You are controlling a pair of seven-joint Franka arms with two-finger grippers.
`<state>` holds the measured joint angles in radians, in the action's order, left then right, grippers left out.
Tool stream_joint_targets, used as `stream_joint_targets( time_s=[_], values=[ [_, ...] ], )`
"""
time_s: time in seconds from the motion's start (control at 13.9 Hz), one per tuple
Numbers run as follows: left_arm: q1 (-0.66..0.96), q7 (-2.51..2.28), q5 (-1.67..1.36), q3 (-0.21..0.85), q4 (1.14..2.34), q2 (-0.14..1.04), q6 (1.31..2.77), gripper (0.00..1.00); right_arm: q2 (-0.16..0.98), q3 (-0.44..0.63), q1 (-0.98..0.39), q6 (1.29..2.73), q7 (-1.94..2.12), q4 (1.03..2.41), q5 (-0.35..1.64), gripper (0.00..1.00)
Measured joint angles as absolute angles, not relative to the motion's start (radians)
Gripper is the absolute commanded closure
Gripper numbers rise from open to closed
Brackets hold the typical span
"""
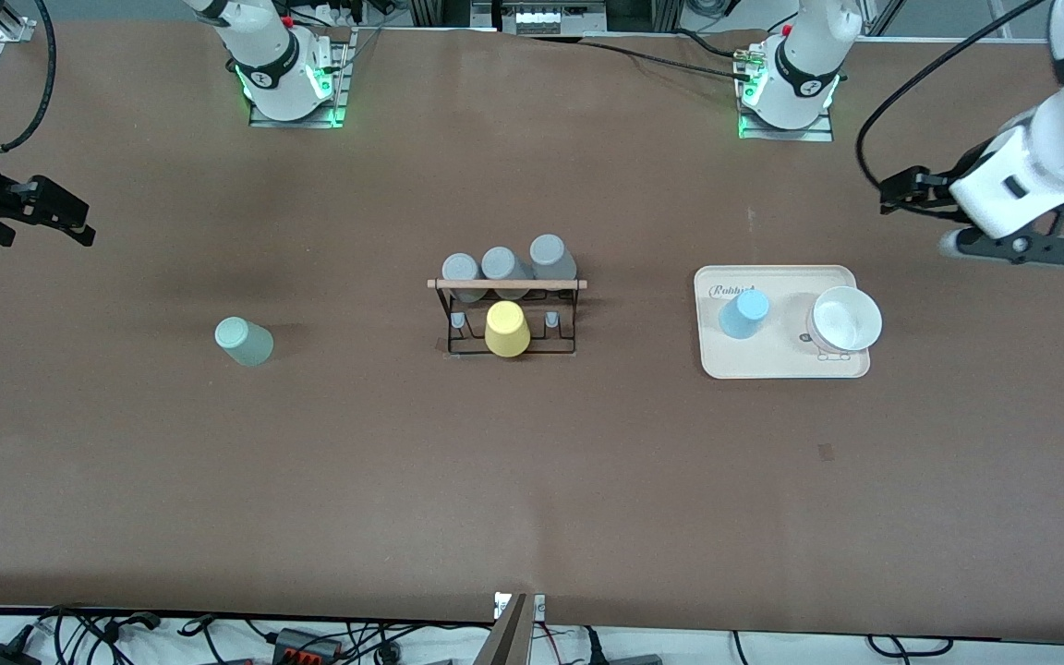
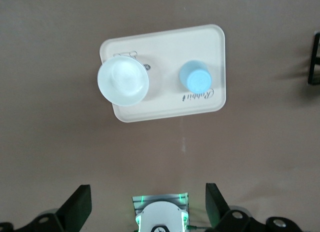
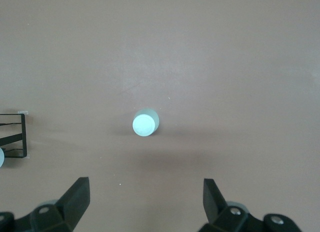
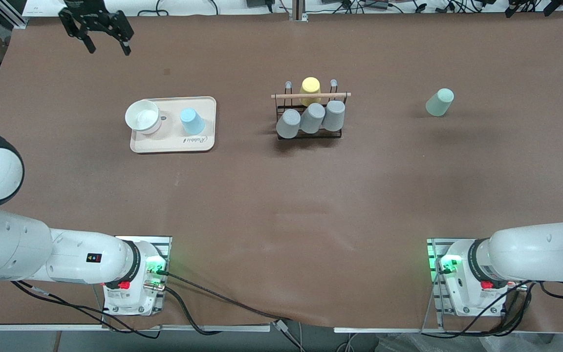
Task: Hang scattered cups on rack with three cups
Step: 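Move the left gripper down over the light blue cup on the tray, then grasp the light blue cup with the left gripper and lift it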
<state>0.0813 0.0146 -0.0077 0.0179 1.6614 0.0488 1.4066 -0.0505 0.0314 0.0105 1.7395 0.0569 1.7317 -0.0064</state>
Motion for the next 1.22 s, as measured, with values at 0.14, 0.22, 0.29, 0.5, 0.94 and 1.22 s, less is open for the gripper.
stream_joint_targets(
  time_s=[0.14,0.22,0.29,0.5,0.94,1.22],
  values=[
    [0.119,0.019,-0.008,0.030,1.653,0.091,1.400,0.00,-0.051,0.031,0.011,1.740,0.057,1.732,-0.006,0.00],
    [0.143,0.028,-0.008,0.035,1.650,0.114,1.406,0.00,-0.051,0.031,0.011,1.739,0.057,1.732,-0.006,0.00],
    [0.169,0.038,-0.007,0.039,1.651,0.141,1.431,0.00,-0.051,0.031,0.011,1.739,0.057,1.732,-0.006,0.00],
    [0.231,0.064,-0.006,0.046,1.690,0.230,1.619,0.00,-0.051,0.031,0.011,1.739,0.057,1.733,-0.006,0.00],
    [0.249,0.096,-0.002,0.060,2.032,0.247,2.079,0.00,-0.051,0.031,0.011,1.709,0.056,1.734,-0.006,0.00],
    [0.247,0.146,-0.001,0.060,2.215,0.234,2.304,0.00,-0.051,0.031,0.011,1.680,0.056,1.734,-0.006,0.00]
  ],
)
